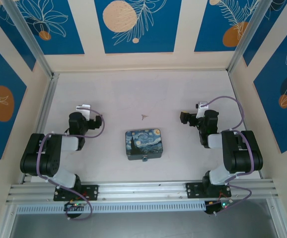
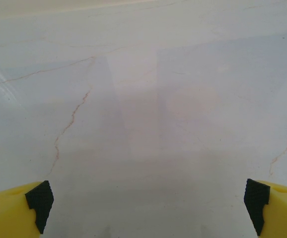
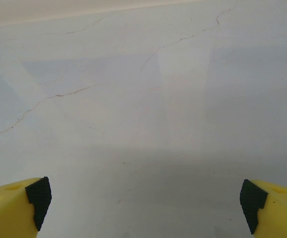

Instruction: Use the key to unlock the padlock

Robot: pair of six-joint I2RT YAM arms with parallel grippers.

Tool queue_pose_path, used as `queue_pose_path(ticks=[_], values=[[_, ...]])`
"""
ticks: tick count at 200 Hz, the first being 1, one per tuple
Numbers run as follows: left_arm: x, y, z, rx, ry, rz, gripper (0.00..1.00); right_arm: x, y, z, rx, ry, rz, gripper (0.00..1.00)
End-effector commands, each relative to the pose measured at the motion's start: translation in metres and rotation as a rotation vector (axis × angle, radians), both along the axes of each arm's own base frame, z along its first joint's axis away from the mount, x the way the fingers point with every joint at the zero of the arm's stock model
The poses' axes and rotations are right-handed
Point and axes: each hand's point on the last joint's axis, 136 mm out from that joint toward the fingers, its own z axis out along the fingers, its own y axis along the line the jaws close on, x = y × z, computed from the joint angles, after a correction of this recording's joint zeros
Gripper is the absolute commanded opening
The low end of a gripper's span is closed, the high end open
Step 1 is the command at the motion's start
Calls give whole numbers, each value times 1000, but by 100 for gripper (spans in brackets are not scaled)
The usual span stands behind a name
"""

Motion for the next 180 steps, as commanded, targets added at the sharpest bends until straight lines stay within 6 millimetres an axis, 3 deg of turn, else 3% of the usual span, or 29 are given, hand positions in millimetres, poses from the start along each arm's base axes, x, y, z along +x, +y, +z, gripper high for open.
queue_pose_path(ticks=[1, 93, 117, 133, 156, 180], values=[[3, 0, 10, -5, -34, -16, 100, 7, 0, 15, -14, -47, 17, 99], [3, 0, 10, -9, -37, -21, 100, 6, -2, 15, 7, -48, 19, 99], [5, -6, 26, -9, -1, -50, 100, 8, -25, 49, 6, 21, -146, 100], [2, -7, 39, -28, 48, -50, 100, 3, -17, 69, 80, 60, -122, 100], [-6, -9, 61, -95, 86, -24, 100, -6, -19, 90, 330, 180, -223, 99], [-20, -13, 81, -213, 171, 14, 100, -21, 5, 103, 459, 266, -123, 100]])
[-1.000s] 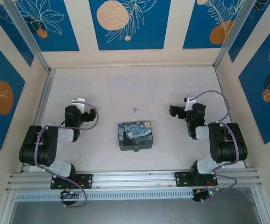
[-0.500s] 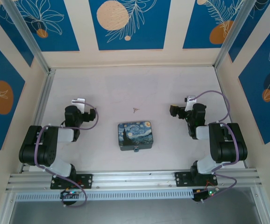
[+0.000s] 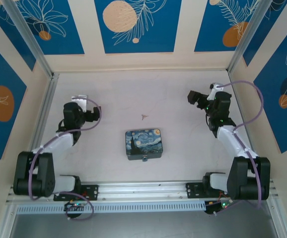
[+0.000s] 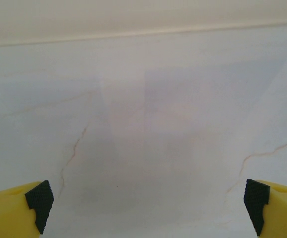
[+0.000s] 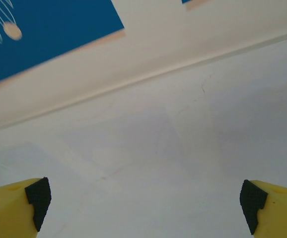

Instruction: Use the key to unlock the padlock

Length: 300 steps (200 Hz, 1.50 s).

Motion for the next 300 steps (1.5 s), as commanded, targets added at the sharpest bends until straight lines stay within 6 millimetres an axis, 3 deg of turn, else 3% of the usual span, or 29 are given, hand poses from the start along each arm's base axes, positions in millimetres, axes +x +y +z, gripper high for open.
queue_pose_path(ticks=[1, 16, 39, 67, 106, 156, 212, 300], values=[[-22, -4, 3, -131, 166, 28, 100, -35, 24, -33, 228, 256, 61, 100], [-33, -4, 12, -227, 237, 89, 100, -52, 44, -25, 285, 255, 170, 99], [-54, -19, 6, -353, 396, 91, 100, -80, 62, -22, 346, 277, 236, 100], [-86, -34, -6, -456, 508, 89, 100, -107, 85, -35, 396, 373, 307, 98], [-134, -51, -9, -569, 546, 64, 100, -140, 121, -59, 409, 550, 390, 88], [-177, -71, -35, -682, 632, 44, 100, -167, 149, -79, 370, 648, 442, 84], [-177, -116, -51, -629, 679, -50, 100, -177, 169, -111, 334, 748, 454, 79], [-159, -180, -63, -535, 738, -168, 100, -177, 191, -133, 311, 813, 473, 72]])
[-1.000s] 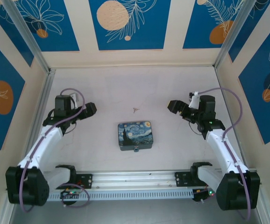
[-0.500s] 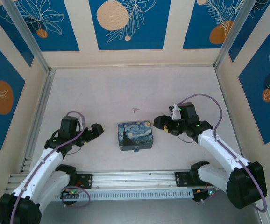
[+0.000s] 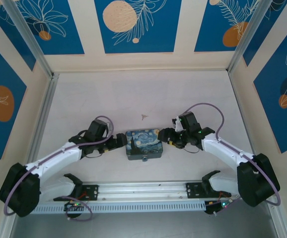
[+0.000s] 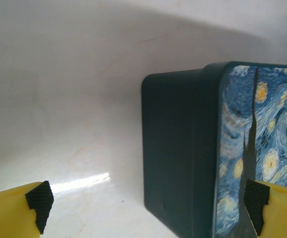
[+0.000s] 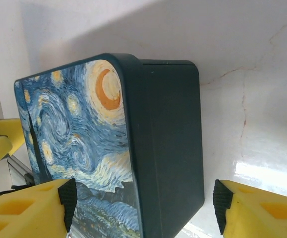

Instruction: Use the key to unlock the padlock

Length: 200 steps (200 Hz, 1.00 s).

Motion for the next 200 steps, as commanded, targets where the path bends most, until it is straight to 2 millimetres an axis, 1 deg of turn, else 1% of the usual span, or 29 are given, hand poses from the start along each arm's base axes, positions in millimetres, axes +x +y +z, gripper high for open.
queue_pose_path(ticks=[1, 39, 51, 60, 67, 84, 93, 99, 106, 119, 133, 156, 180, 200], values=[[17, -21, 15, -40, -54, -10, 100, 1, 8, -2, 10, 2, 1, 72], [15, -42, 10, -55, -44, -41, 100, -2, 17, -4, 15, 5, 22, 66], [14, -48, 9, -65, -41, -45, 99, -3, 20, -4, 19, 6, 31, 61], [15, -52, 8, -70, -39, -48, 97, -4, 21, -4, 18, 5, 37, 59], [15, -54, 7, -65, -37, -49, 96, -4, 22, -5, 15, 8, 40, 55], [17, -56, 6, -67, -32, -29, 88, -6, 27, -7, 22, 15, 51, 44], [19, -54, 6, -69, -30, -6, 83, -6, 32, -8, 28, 20, 58, 37], [21, -54, 8, -70, -35, 4, 80, -6, 35, -7, 35, 20, 65, 34], [23, -53, 9, -70, -41, 16, 79, -7, 39, -8, 38, 25, 75, 33], [26, -49, 13, -55, -55, 35, 78, -6, 48, -5, 42, 25, 88, 26], [30, -44, 19, -36, -71, 58, 77, -4, 58, -1, 48, 20, 102, 25], [38, -33, 29, -18, -103, 99, 77, 5, 77, 5, 56, 10, 114, 25], [51, -20, 37, -24, -122, 158, 77, 18, 106, 12, 70, 8, 138, 25], [61, -6, 40, -18, -125, 198, 78, 29, 129, 9, 59, 17, 155, 26]])
